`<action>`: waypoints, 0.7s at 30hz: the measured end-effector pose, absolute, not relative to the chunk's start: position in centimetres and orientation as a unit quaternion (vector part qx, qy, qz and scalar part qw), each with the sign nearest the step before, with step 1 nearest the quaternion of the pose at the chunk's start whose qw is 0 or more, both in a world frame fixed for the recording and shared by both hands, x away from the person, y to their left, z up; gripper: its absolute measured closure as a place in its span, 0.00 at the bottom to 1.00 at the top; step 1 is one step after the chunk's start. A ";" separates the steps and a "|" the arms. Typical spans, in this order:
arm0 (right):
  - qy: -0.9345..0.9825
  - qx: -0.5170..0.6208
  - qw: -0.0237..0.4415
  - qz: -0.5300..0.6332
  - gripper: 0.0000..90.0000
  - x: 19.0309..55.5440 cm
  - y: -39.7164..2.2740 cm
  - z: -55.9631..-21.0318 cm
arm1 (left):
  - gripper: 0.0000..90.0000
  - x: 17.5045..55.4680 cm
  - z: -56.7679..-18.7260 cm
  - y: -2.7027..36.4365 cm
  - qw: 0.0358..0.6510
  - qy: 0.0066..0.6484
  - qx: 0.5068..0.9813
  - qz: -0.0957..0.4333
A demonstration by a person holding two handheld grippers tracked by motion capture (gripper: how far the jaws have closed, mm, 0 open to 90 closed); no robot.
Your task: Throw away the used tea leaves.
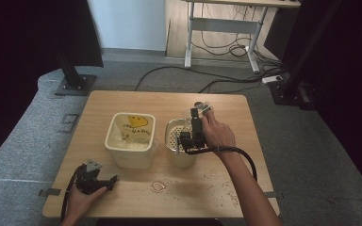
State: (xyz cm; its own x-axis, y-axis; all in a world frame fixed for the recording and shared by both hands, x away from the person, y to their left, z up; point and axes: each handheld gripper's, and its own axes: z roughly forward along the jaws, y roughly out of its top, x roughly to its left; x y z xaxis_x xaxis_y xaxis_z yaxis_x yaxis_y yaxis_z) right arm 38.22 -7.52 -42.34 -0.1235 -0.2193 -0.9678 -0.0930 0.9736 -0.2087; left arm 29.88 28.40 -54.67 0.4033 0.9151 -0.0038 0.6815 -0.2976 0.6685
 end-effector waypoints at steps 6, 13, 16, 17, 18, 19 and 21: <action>0.709 -0.181 0.669 -0.132 0.44 38.3 -7.1 -43.0 | 0.04 29.9 -54.7 28.4 0.301 0.510 0.782 0.194; 0.664 -0.255 0.674 -0.200 0.45 38.4 -6.5 -43.5 | 0.04 30.0 -54.7 28.4 0.301 0.510 0.782 0.193; 0.644 -0.289 0.666 -0.241 0.45 38.6 -6.2 -43.4 | 0.03 30.1 -54.7 28.3 0.300 0.510 0.783 0.193; 0.638 -0.298 0.665 -0.248 0.46 38.6 -5.9 -43.2 | 0.03 30.1 -54.7 28.3 0.300 0.509 0.783 0.193; 0.637 -0.298 0.668 -0.244 0.46 38.6 -5.7 -43.0 | 0.03 30.1 -54.7 28.3 0.300 0.510 0.783 0.193; 0.635 -0.303 0.666 -0.248 0.46 38.6 -5.6 -42.9 | 0.03 30.1 -54.7 28.3 0.300 0.510 0.783 0.193; 0.636 -0.302 0.667 -0.245 0.46 38.4 -5.7 -43.0 | 0.03 30.1 -54.7 28.3 0.300 0.509 0.783 0.193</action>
State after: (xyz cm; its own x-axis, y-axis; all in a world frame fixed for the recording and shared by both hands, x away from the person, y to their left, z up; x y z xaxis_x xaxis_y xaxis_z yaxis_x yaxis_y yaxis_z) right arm 38.44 -5.66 -42.99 0.0712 -0.7109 -0.6997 -0.0574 0.6974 -0.7144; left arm 30.09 28.32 -54.69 0.4062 0.9138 -0.0029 0.6821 -0.3011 0.6664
